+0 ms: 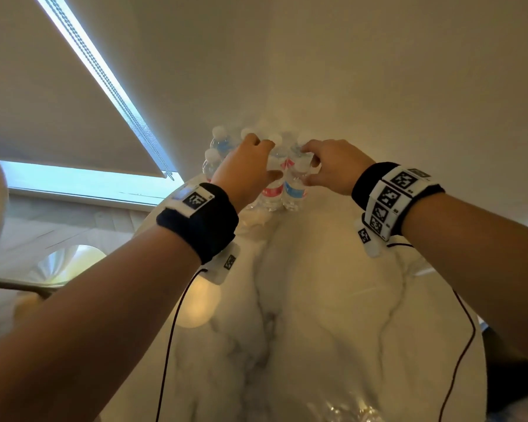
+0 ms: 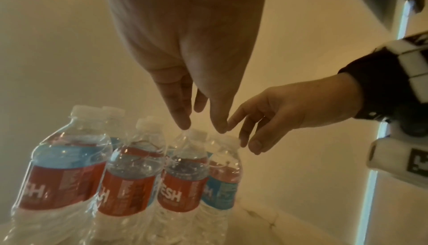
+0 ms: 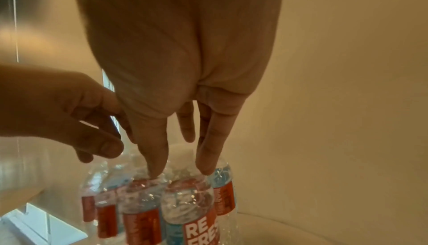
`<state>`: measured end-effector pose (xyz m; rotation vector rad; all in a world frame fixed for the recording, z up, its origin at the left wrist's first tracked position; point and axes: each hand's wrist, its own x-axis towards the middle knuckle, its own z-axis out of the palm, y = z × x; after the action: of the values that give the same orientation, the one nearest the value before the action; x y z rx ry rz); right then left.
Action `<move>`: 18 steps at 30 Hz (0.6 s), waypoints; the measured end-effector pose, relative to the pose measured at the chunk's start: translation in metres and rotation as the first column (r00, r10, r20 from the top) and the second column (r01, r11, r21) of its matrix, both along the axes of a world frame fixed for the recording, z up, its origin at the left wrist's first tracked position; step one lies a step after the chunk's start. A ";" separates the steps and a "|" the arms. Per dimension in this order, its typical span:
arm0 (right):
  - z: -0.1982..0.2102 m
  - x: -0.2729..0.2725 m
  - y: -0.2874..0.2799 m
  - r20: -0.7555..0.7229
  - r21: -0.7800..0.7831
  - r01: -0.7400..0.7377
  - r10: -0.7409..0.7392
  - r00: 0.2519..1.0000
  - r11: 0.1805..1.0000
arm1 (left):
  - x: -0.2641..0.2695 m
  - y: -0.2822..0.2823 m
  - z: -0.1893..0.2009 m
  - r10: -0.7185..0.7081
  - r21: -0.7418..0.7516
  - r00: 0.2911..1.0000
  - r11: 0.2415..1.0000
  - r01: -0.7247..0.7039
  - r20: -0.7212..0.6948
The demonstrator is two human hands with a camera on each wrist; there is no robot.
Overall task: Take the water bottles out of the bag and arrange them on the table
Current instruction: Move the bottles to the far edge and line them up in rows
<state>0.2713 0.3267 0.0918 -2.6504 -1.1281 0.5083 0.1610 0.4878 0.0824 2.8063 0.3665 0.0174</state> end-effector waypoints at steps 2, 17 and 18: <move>0.014 -0.019 -0.017 -0.009 0.008 0.020 -0.020 1.000 1.000 | -0.026 -0.013 0.011 -0.040 -0.020 0.998 0.999 0.040 0.041; 0.039 -0.226 -0.241 -0.418 -0.209 -0.291 0.184 0.890 0.933 | -0.252 -0.197 0.001 -0.579 -0.482 0.791 0.760 0.435 -0.199; 0.034 -0.233 -0.250 -0.451 -0.221 -0.308 0.183 0.874 0.925 | -0.256 -0.205 -0.006 -0.606 -0.482 0.772 0.743 0.463 -0.192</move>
<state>0.0388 0.0766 0.1258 -2.4332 -1.3355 1.3196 -0.0946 0.2826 0.0759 2.3714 -0.3669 -0.6121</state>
